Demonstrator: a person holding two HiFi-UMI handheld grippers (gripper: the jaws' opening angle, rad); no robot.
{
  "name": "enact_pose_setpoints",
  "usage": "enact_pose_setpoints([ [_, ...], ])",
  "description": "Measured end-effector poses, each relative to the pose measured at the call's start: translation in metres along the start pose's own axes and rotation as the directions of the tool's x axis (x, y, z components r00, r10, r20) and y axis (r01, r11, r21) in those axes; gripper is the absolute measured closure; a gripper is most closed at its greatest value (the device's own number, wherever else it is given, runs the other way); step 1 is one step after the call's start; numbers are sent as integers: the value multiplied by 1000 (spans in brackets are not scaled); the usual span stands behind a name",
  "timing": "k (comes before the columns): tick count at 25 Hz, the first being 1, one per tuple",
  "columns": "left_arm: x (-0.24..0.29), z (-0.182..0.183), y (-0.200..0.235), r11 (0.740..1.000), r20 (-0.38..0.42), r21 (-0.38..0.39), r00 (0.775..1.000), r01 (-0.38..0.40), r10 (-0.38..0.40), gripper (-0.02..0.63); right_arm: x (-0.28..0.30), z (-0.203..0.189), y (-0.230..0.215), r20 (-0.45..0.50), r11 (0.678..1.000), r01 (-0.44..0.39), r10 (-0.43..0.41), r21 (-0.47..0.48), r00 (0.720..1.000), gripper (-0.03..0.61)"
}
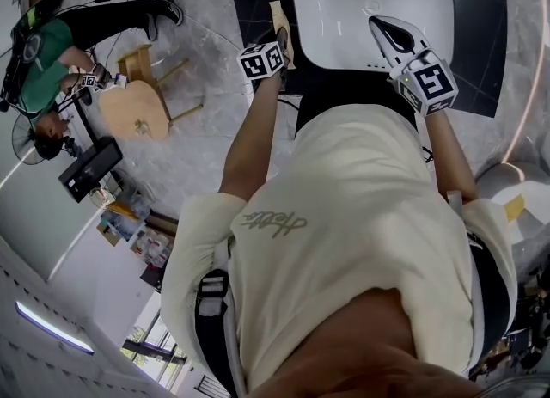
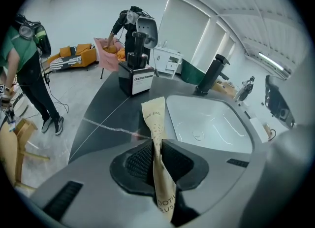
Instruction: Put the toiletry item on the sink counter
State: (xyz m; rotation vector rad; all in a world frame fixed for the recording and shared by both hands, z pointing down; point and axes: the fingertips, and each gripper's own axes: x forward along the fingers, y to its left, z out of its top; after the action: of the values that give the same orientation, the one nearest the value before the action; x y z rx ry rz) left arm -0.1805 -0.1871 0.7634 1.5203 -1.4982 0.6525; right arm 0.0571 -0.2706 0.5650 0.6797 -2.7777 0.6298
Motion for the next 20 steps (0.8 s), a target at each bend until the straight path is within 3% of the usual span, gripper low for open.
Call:
enact_pose_setpoints([
  [5,-7,4,-3,998,19,55,1000,-21,20,539,1,2,9,-4,1000,-16,16,-5,1000,584],
  [16,-36,20,1,999,132,8,990,-41,40,526,3,-7,24,-9,999,-40,40,-3,999,584],
  [18,-47,28,0,998,166,43,985,-55,47,526,3,-7,26,-7,999,-39,39,-9,999,584],
  [20,-58,36,-5,990,187,125,982,-61,37,526,3,-4,29,-2,1000,-27,27,-15,1000,584],
])
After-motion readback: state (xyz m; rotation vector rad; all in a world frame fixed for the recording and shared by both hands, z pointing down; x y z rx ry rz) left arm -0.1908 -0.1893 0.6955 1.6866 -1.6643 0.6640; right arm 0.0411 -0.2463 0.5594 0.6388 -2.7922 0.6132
